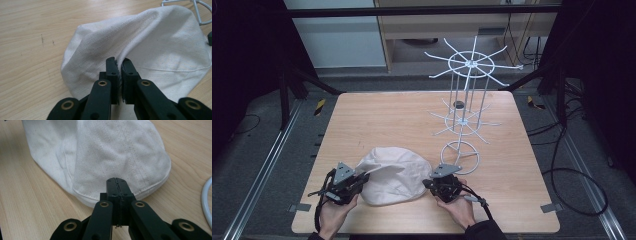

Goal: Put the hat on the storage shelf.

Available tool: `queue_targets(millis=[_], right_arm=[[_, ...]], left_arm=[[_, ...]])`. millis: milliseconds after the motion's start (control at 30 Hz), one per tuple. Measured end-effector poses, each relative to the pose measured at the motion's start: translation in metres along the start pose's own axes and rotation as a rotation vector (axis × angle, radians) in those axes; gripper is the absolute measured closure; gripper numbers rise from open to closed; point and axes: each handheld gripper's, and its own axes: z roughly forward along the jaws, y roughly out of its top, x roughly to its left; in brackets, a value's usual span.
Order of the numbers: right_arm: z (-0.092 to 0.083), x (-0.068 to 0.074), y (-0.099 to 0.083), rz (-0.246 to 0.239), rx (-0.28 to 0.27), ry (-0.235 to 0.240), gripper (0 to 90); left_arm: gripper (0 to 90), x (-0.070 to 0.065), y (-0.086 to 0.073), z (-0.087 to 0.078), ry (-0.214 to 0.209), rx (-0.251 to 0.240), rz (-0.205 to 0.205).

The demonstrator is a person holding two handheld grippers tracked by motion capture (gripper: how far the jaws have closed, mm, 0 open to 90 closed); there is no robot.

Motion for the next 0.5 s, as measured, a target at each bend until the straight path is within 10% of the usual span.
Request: queue_targets(millis=[133, 167, 367, 500], right_arm=[[-0.001, -0.004, 0.002, 0.007, -0.041, -0.012, 88.7], [-0.001, -0.005, 0.004, 0.011, -0.070, -0.033, 72.8], [0.010, -0.004, 0.008, -0.013, -0.107, -0.048, 47.5], [0.021, -0.003, 0.009, -0.027, -0.097, -0.043, 42.9]], left_arm=[[86.0, 0.001, -0.001, -0.001, -0.007, -0.002, 0.011], [86.0, 0.001, -0.001, -0.001, -0.009, -0.001, 0.010], [86.0, 0.002, -0.001, 0.000, -0.013, -0.003, 0.007], [85.9, 0.002, -0.001, 0.000, -0.018, -0.005, 0.006]])
